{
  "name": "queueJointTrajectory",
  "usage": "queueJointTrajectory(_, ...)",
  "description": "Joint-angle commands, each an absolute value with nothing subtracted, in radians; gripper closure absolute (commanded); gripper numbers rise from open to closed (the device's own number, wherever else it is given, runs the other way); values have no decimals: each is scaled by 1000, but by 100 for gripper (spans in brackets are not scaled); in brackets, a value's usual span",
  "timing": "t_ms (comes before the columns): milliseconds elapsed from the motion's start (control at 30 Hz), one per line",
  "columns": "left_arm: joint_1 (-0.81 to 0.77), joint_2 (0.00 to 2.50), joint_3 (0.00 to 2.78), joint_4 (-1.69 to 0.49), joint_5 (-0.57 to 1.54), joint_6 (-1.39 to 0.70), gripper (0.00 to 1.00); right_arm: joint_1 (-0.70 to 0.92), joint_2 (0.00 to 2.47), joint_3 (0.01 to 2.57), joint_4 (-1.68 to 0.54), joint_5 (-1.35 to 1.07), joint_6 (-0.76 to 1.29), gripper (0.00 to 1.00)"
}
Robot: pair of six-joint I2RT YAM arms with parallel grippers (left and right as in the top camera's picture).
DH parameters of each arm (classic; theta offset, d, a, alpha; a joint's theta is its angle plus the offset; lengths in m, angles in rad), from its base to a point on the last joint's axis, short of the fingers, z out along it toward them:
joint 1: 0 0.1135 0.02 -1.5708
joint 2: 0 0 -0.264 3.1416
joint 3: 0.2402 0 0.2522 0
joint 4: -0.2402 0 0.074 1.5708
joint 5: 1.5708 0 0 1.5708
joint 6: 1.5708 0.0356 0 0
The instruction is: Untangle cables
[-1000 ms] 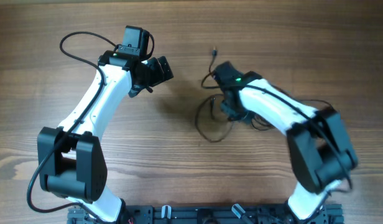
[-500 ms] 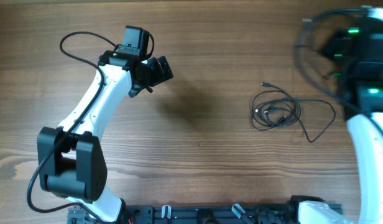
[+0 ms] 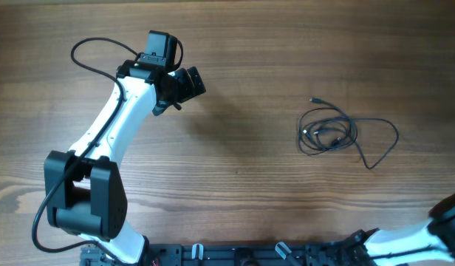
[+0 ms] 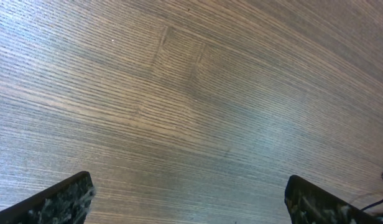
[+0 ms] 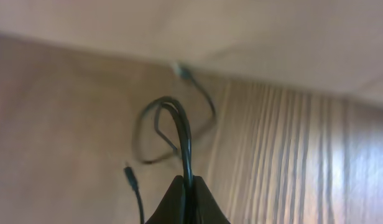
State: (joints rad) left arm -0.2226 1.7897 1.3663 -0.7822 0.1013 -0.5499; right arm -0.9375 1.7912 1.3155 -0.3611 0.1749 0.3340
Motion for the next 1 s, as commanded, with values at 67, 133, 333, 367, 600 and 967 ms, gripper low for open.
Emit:
queueJointTrajectory(67,-224,1795,1373,-783,91,-527,0,-981,1880,1318,-334,28,320,55)
queueJointTrajectory(133,-224,1795,1373,-783,91,-527,0,-980,1880,1318,-304,-25,317,15)
queueJointTrajectory(333,-224,1795,1373,-783,91,-527,0,-979,1866,1318,-299,-299,320,0)
queueJointTrajectory(367,-224,1795,1373,-783,91,-527,0,-979,1857,1318,-308,-297,328,0)
queueJointTrajectory(600,-224,1795,1373,-783,91,-527,0,-979,1710,1318,-320,-297,339,0)
queueJointTrajectory(967,-224,1795,1373,-783,91,-527,0,-958,1610,1318,-365,-405,265,24)
